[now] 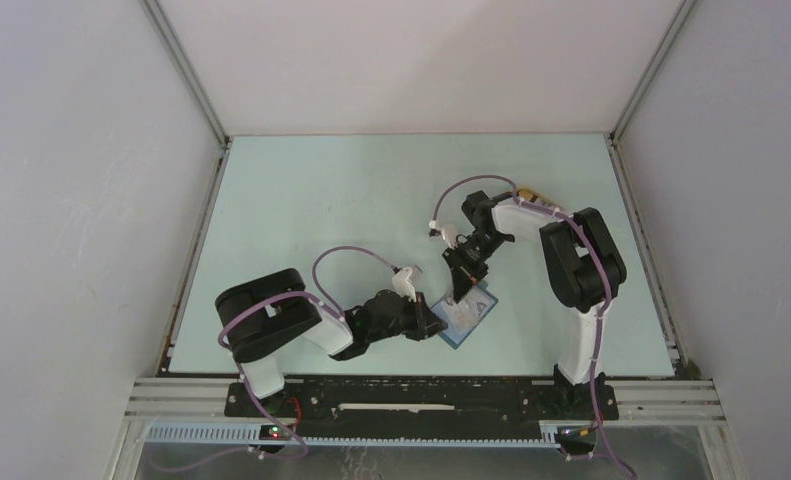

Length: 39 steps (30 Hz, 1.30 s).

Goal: Put the credit cards into the card holder
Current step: Insert the credit card into the card holder.

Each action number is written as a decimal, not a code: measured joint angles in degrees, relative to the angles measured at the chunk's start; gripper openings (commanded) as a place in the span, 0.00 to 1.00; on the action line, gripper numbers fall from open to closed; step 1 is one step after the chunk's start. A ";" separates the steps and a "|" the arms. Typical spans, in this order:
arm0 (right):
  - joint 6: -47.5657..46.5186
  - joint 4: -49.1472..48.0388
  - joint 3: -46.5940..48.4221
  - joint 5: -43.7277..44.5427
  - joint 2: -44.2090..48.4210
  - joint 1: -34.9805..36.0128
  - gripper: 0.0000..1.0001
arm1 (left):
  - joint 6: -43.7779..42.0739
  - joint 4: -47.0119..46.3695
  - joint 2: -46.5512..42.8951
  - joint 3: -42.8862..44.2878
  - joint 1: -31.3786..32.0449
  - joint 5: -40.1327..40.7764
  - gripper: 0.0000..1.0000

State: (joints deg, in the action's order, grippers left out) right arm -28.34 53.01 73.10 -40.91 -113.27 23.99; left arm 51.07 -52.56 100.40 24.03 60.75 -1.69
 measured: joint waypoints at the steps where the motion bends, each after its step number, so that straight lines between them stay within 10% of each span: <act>1: -0.09 0.37 0.52 0.15 -0.37 0.50 0.07 | 0.00 0.00 0.00 0.00 0.00 0.00 0.08; 39: -3.91 6.80 7.50 4.48 -4.70 8.20 0.45 | -0.04 4.02 -8.61 -4.00 0.22 1.81 0.15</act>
State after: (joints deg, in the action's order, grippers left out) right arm -32.25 59.81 80.60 -36.42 -117.97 32.18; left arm 51.03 -48.53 91.79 20.03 60.97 0.12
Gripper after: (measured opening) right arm 0.434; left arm 0.174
